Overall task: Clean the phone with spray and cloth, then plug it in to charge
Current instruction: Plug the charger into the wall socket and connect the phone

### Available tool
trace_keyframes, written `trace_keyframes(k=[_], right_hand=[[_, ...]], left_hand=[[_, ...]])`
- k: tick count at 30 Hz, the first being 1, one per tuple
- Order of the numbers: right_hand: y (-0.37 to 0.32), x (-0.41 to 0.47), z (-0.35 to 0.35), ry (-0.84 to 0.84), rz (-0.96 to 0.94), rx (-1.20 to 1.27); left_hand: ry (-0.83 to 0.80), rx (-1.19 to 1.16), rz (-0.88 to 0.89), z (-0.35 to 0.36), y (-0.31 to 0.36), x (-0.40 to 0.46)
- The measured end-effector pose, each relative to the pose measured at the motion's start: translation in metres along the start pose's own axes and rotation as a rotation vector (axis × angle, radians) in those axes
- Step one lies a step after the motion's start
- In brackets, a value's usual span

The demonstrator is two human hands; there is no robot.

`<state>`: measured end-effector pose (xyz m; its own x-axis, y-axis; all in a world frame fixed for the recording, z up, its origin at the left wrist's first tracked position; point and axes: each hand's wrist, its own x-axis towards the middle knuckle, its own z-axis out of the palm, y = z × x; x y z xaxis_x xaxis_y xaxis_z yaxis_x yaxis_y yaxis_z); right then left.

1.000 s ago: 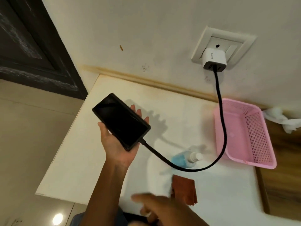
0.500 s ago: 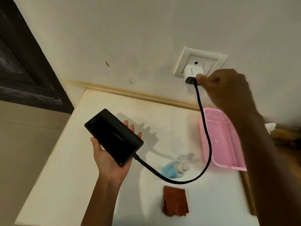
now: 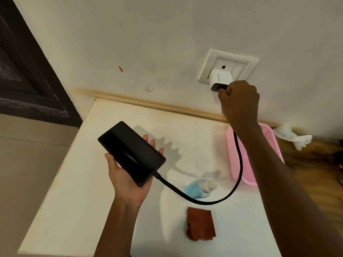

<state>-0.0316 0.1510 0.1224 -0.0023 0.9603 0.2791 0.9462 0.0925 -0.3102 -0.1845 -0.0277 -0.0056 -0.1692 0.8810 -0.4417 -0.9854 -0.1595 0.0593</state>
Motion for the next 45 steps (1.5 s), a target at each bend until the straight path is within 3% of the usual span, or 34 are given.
trace_keyframes(k=[5,11,27,30,33,38,45], right_hand=[[0.006,-0.01,0.001,0.055,-0.024,0.02],[0.011,-0.007,0.001,0.168,0.09,0.003],[0.018,0.009,-0.001,0.122,-0.103,-0.122],[0.032,0.008,0.002,0.225,-0.184,0.051],[0.043,0.001,0.014,0.317,-0.31,0.022],[0.06,-0.003,0.035,0.127,-0.391,-0.275],[0.067,0.003,0.051,-0.006,-0.363,-0.401]], left_hand=[[-0.012,0.018,-0.011,0.001,-0.005,-0.001],[0.001,0.046,-0.02,0.005,-0.008,-0.001],[0.021,0.086,-0.048,0.004,-0.017,-0.004],[0.013,0.099,-0.041,0.005,-0.016,0.0],[0.01,0.098,-0.031,0.004,-0.015,0.001],[0.02,0.089,-0.049,0.004,-0.014,0.0],[0.021,0.087,-0.045,0.003,-0.014,0.0]])
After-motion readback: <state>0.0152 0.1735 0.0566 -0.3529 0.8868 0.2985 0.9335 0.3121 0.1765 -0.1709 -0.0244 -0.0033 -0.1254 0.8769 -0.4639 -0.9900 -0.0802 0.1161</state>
